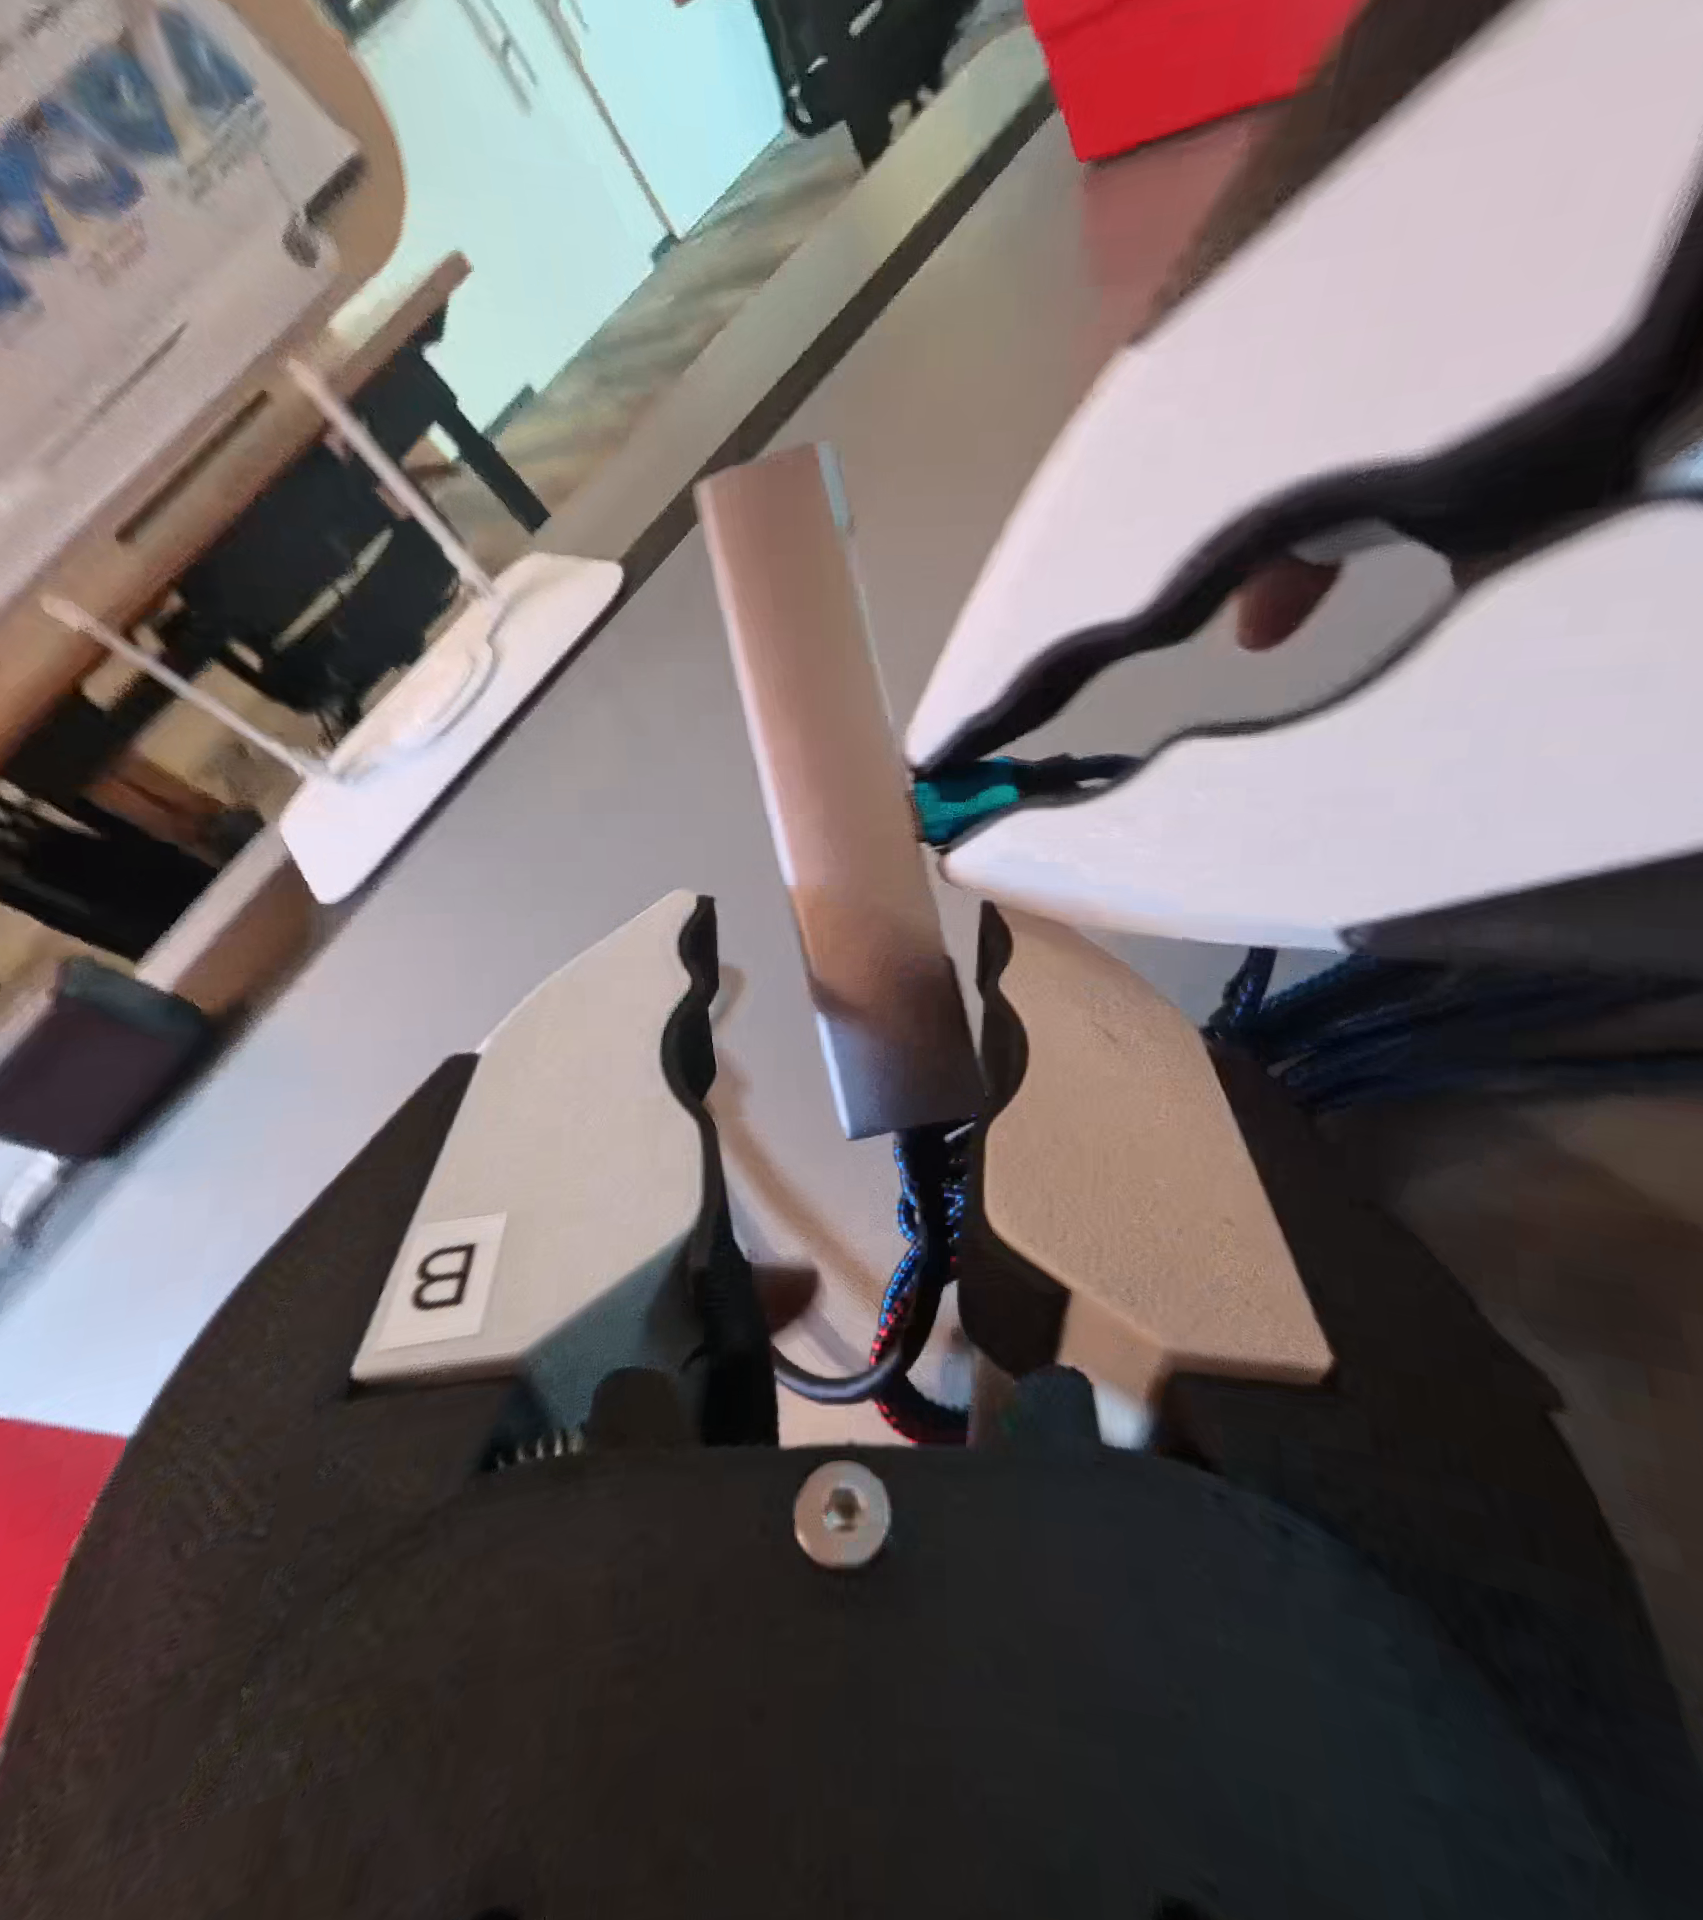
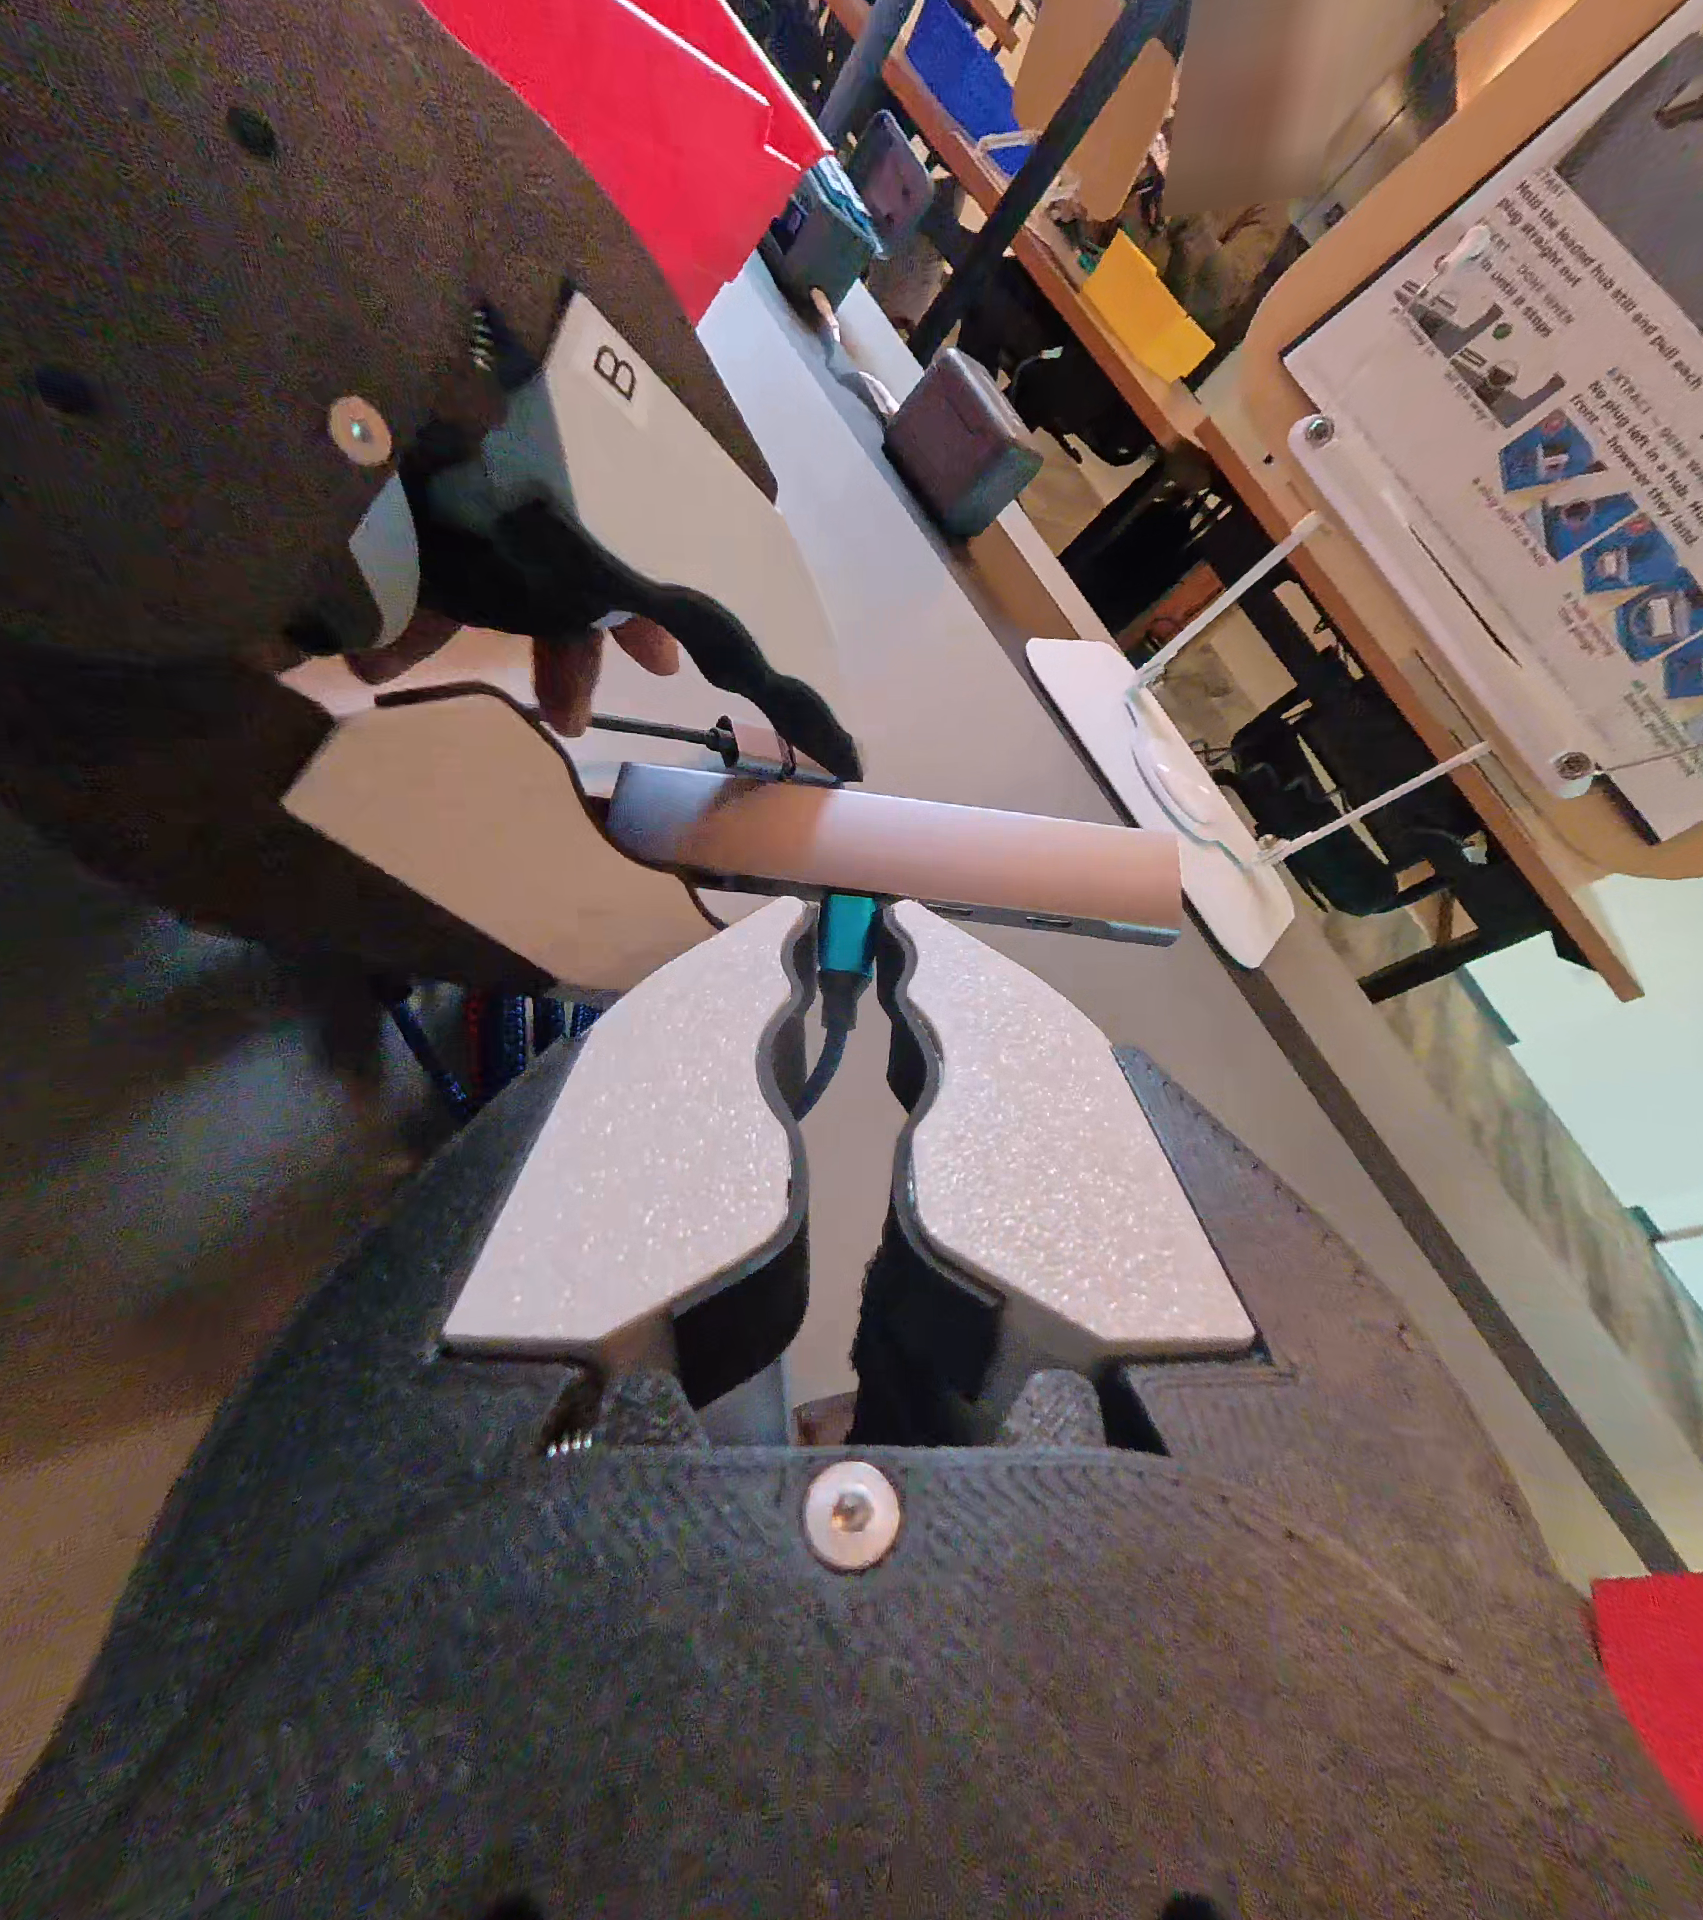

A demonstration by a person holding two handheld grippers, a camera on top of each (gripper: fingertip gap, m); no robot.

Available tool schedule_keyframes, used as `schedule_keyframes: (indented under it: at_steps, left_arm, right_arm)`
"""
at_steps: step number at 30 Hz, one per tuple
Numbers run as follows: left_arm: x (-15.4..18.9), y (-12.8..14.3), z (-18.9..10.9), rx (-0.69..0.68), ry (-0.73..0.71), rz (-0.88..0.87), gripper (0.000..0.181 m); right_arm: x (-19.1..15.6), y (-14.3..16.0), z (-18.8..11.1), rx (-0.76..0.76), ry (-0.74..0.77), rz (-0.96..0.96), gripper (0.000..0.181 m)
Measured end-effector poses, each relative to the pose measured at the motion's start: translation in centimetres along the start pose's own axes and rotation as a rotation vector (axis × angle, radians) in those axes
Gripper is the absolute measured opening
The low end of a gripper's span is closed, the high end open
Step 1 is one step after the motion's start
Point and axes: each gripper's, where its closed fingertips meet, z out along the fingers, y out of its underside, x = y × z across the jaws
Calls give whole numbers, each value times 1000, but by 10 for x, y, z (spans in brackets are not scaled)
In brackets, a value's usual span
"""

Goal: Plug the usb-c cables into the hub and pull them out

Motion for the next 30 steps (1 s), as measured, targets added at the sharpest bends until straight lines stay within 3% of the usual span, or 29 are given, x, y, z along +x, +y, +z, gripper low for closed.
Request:
schedule_keyframes:
  at_steps: [10,20,25,30]
  left_arm:
    - [-4,-11,0,17,-168,391,23]
    - [-10,-12,-5,-23,-238,445,22]
    - [-8,-7,-5,-88,-266,553,22]
    - [-1,7,0,-159,-179,485,21]
  right_arm:
    - [2,4,-1,-17,-102,317,10]
    - [3,1,0,-42,-54,309,12]
    - [-3,7,2,-126,-56,331,10]
    - [-12,18,5,-172,-84,398,10]
